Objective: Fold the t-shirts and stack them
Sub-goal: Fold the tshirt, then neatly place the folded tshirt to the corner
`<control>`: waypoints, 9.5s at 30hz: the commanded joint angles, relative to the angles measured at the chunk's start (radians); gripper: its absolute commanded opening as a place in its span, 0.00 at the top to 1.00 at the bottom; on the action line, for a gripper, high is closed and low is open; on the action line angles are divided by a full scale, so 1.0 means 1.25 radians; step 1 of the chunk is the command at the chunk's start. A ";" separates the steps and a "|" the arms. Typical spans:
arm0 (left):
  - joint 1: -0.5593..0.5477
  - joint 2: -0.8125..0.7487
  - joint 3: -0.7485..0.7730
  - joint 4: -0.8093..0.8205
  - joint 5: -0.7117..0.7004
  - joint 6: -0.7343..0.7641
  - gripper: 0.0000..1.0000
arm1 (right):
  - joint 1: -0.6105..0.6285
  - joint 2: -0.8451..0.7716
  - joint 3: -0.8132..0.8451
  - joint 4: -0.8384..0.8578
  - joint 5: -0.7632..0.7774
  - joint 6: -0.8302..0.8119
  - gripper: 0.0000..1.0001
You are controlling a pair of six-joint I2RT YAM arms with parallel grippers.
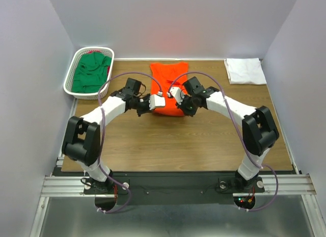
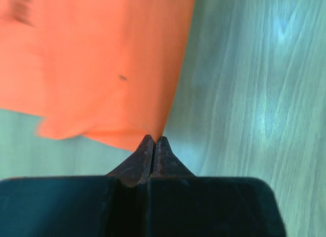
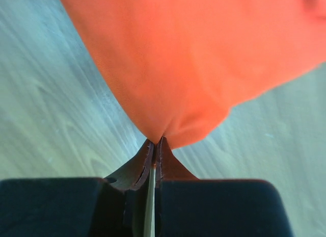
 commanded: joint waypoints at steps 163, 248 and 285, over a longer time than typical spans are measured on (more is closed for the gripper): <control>0.285 0.037 -0.046 -0.192 0.467 -0.409 0.51 | -0.193 -0.005 -0.053 0.076 -0.610 0.569 0.59; -0.188 -0.067 0.078 0.177 -0.098 -0.498 0.64 | -0.314 0.159 0.079 0.502 -0.209 0.753 0.99; -0.100 -0.150 0.054 0.095 -0.055 -0.535 0.47 | -0.561 0.333 0.772 0.145 -0.144 0.167 0.99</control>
